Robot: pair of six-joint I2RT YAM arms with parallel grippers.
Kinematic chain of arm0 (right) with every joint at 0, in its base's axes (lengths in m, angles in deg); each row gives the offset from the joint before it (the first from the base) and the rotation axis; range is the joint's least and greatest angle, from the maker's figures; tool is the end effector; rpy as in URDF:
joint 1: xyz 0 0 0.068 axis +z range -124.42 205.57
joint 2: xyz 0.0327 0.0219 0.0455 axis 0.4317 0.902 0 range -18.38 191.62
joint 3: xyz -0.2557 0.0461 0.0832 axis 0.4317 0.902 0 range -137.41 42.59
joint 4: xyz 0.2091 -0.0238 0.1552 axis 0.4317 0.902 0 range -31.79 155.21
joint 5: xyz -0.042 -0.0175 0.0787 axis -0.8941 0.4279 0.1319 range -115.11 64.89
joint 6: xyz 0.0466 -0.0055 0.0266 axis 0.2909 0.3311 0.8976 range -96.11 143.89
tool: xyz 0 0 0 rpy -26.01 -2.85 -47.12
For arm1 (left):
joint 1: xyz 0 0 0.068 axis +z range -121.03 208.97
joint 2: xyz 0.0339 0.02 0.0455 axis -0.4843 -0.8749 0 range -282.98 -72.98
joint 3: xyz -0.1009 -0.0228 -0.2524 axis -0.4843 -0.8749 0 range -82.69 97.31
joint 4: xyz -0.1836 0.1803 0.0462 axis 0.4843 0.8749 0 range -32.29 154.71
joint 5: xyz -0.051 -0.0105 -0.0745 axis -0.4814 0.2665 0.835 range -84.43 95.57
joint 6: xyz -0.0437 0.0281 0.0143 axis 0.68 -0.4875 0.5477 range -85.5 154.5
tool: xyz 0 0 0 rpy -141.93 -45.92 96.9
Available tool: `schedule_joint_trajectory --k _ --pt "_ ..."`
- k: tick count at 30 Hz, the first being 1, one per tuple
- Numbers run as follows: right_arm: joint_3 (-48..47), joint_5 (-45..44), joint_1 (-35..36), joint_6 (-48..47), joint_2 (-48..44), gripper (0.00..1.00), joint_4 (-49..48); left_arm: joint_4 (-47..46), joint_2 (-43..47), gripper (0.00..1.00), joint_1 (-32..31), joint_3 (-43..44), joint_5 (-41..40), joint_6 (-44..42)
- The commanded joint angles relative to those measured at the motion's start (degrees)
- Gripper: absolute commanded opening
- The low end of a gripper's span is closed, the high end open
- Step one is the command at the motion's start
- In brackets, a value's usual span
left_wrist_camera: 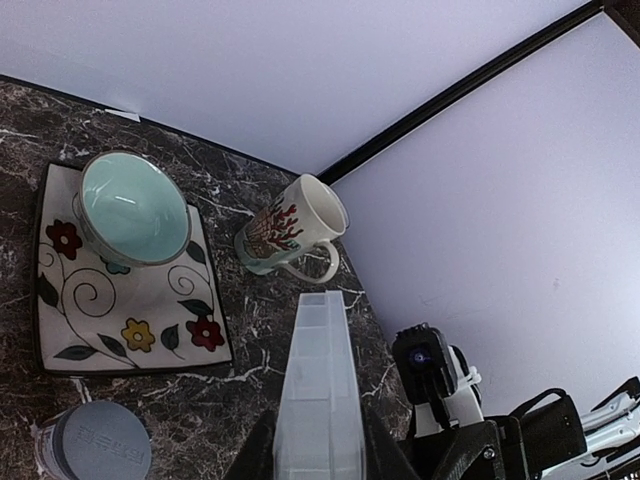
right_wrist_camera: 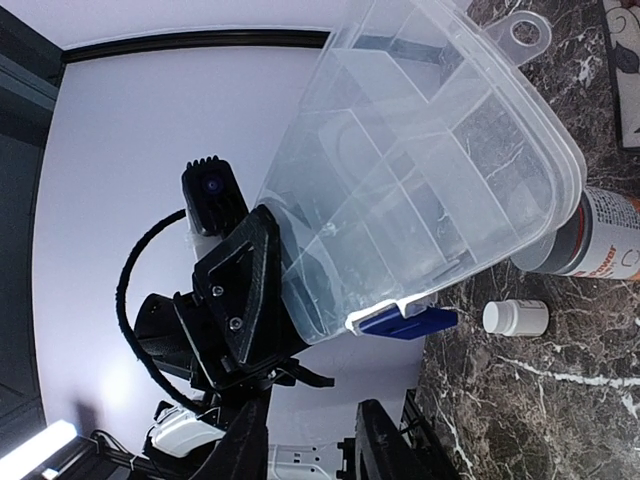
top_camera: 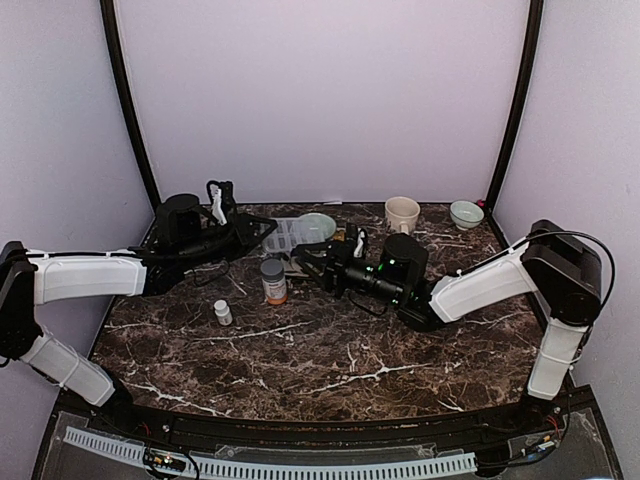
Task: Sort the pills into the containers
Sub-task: Pass from the left arm to the right
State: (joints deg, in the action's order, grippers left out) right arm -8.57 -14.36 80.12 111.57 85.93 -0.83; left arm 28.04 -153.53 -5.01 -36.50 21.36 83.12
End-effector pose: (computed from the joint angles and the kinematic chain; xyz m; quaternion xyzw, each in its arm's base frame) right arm 0.2200 0.3204 0.2203 0.1235 0.6590 0.7197 0.1800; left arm 0.2605 -0.1872 0.2763 -0.0005 0.7343 -0.5189 0.4377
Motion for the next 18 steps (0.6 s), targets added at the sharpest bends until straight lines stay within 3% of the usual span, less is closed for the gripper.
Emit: schedule_joint_trajectory --k 1,11,18 --pt "0.96 -0.89 -0.31 -3.52 -2.28 0.32 2.07 0.08 2.74 0.00 -0.24 0.16 -1.30 0.39" --pt "6.79 -10.16 -0.32 -19.75 -12.54 0.49 15.86 4.76 3.36 0.00 0.08 2.14 2.07 7.32" --pt "5.14 -18.76 0.21 -38.54 -22.22 0.58 35.67 6.72 1.15 0.00 0.56 3.76 10.02 11.78"
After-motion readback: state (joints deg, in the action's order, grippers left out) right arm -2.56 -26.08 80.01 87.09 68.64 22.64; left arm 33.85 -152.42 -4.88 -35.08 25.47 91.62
